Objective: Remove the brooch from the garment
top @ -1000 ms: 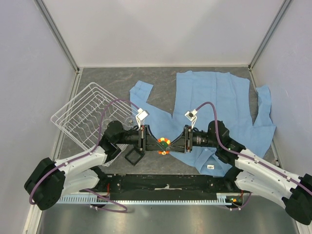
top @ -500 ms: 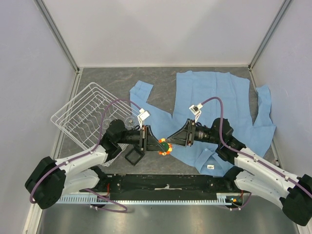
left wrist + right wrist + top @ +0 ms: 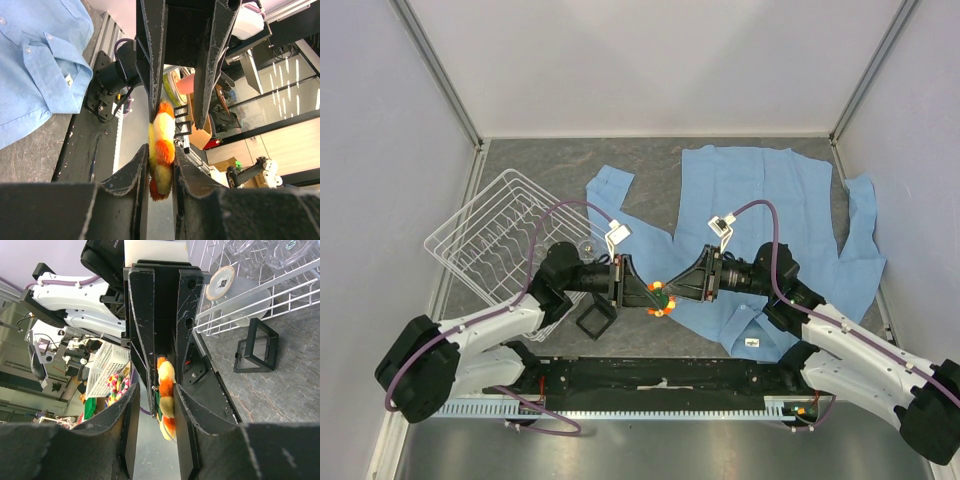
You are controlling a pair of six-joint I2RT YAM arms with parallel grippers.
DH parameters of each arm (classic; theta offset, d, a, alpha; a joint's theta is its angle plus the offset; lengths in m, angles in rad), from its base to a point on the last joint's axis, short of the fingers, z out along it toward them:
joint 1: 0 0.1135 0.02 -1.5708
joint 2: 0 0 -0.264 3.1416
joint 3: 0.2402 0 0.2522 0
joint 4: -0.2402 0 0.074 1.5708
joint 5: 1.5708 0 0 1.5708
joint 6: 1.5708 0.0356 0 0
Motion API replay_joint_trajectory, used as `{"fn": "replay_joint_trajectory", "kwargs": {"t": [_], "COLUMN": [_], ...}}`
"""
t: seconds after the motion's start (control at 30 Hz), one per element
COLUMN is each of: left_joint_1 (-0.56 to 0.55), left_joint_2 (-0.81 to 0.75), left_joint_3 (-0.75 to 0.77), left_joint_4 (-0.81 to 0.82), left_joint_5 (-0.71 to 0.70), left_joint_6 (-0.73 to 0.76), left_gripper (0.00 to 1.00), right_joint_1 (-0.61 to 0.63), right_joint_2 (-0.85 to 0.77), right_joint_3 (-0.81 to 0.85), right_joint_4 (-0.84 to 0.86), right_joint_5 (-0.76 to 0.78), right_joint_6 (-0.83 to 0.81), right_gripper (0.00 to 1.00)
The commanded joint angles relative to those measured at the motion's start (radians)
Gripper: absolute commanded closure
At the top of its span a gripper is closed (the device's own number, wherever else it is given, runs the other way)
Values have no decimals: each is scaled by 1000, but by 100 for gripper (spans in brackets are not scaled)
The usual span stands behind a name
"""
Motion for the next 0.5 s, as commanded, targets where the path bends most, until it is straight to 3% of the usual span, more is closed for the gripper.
{"fn": "replay_joint_trajectory", "kwargs": {"t": [0.0,0.47], "left_joint_1": [4,13], "left_joint_2": [18,21], "left_joint_3": [47,70], "left_joint_4": [78,76], "left_joint_5": [21,27], "left_joint_6": [-24,-24], "left_gripper": [98,98], "right_joint_1": [12,13], "right_joint_2": [4,-18], "right_joint_3": [-1,-27], "right_joint_4": [27,1], "right_joint_5": [-26,-28], "right_joint_6": [-25,-59], "right_gripper": [61,70]}}
